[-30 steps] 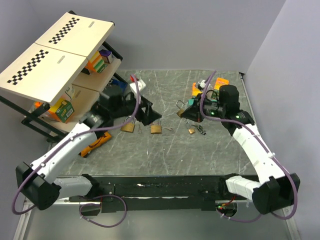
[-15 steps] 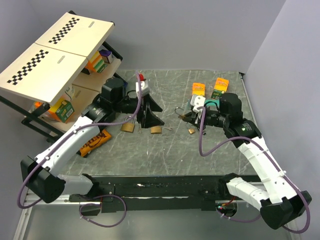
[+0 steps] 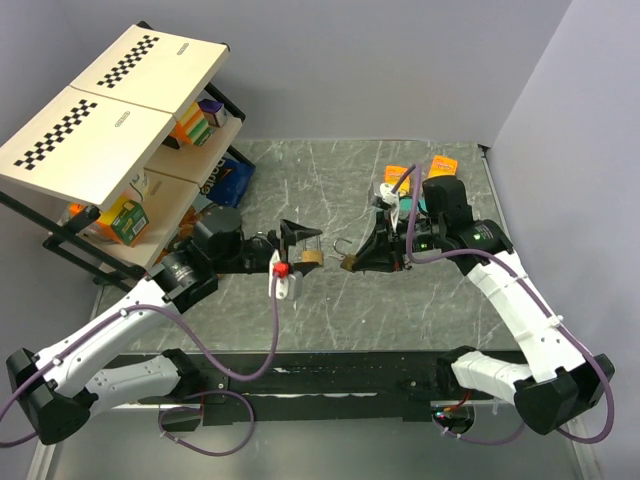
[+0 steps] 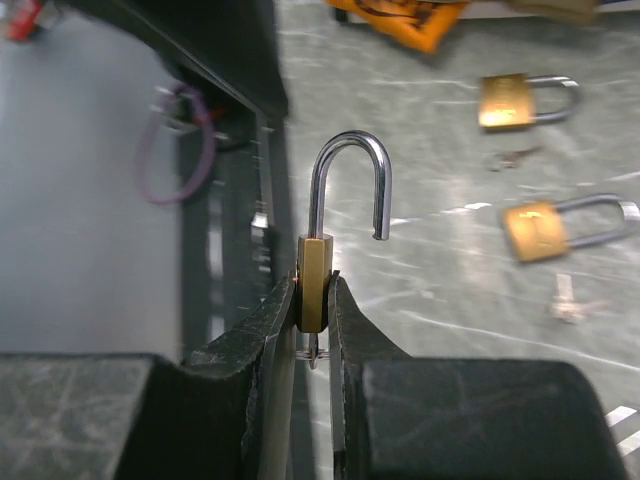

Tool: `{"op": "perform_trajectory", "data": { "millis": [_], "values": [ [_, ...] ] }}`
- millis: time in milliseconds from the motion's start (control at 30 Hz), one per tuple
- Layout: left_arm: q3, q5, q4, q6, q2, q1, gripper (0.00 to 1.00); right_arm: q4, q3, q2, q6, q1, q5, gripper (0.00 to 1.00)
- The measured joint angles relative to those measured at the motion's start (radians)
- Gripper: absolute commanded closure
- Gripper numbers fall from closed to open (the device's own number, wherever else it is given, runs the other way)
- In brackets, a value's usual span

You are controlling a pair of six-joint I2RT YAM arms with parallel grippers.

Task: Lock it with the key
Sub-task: Lock the lock.

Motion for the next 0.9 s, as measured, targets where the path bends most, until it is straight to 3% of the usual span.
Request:
{"op": "perform_trajectory", "data": {
  "millis": [200,500,900],
  "values": [
    [-0.027,-0.033,0.011,0.189,0.011,-0.060,0.39,0.003,-0.009,0.000,0.095,0.018,-0.074,1.00],
    [-0.027,-0.048,0.050,0.220,0.011,-0.119,0.45,0.002,-0.009,0.002,0.115,0.050,-0.096,1.00],
    [-0.021,-0.056,0.013,0.243,0.041,-0.153,0.74,-0.005,-0.008,0.027,0.103,0.071,-0.096,1.00]
  ]
}}
